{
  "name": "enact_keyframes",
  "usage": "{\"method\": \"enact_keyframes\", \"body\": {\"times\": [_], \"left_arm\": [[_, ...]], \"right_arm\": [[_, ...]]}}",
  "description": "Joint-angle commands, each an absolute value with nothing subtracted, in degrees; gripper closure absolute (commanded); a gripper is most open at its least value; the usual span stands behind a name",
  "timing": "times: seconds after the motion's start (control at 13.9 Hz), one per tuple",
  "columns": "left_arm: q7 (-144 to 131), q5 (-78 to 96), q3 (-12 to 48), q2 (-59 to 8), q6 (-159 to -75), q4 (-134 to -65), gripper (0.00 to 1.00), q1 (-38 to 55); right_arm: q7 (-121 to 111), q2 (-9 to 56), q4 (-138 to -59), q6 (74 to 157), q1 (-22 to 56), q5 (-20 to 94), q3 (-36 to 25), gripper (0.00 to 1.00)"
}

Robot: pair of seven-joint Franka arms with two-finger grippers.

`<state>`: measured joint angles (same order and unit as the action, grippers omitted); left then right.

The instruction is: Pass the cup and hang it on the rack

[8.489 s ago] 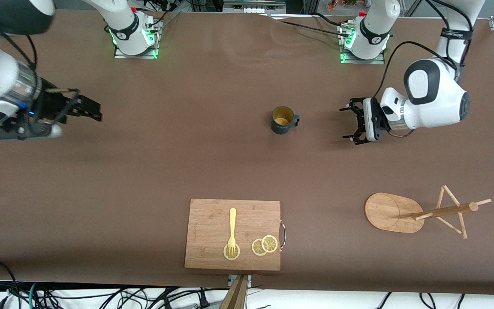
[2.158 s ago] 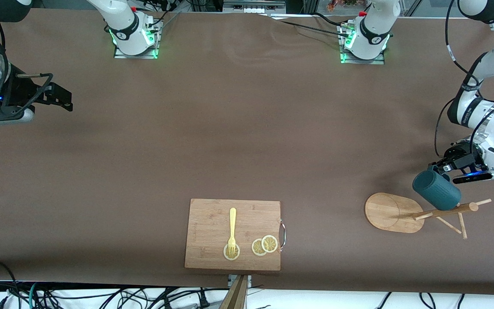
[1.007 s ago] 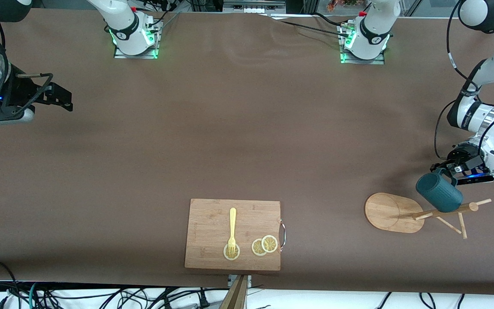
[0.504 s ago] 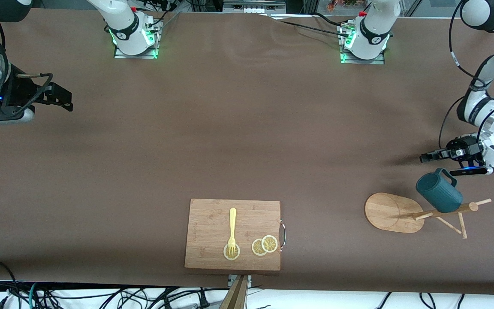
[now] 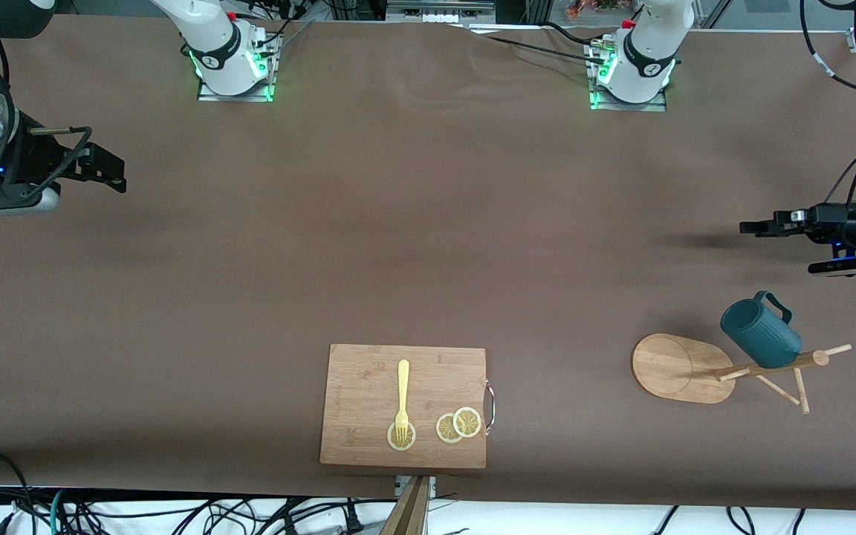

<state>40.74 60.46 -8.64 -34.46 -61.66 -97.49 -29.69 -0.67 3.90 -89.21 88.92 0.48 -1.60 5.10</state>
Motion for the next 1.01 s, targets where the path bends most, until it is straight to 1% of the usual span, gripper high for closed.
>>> {"method": "enact_keyframes", "body": {"times": [0.0, 0.22, 0.43, 0.72, 0.94], "left_arm": [[34.49, 52.59, -8.53, -31.04, -62.14, -90.2, 0.0, -26.99], [24.2, 43.28, -8.44, -26.21, -62.92, -83.61, 0.0, -21.12], [17.34, 33.26, -8.52, -23.21, -64.94, -78.15, 0.0, -13.47], [13.71, 17.63, -8.44, -20.05, -72.31, -74.45, 0.0, -3.98], [13.8, 5.21, -8.35, -16.53, -79.17, -74.44, 0.0, 1.75]], "right_arm": [[-1.05, 3.52, -88.68, 87.98, -0.18, -1.85, 5.8, 0.0], [-1.05, 3.52, -88.68, 87.63, -0.18, -1.85, 5.8, 0.0], [-0.79, 3.52, -88.68, 86.66, -0.18, -1.85, 5.8, 0.0], [-0.7, 3.43, -88.68, 86.4, -0.18, -1.85, 5.8, 0.0], [-0.7, 3.43, -88.68, 86.4, -0.18, -1.85, 5.8, 0.0]]}}
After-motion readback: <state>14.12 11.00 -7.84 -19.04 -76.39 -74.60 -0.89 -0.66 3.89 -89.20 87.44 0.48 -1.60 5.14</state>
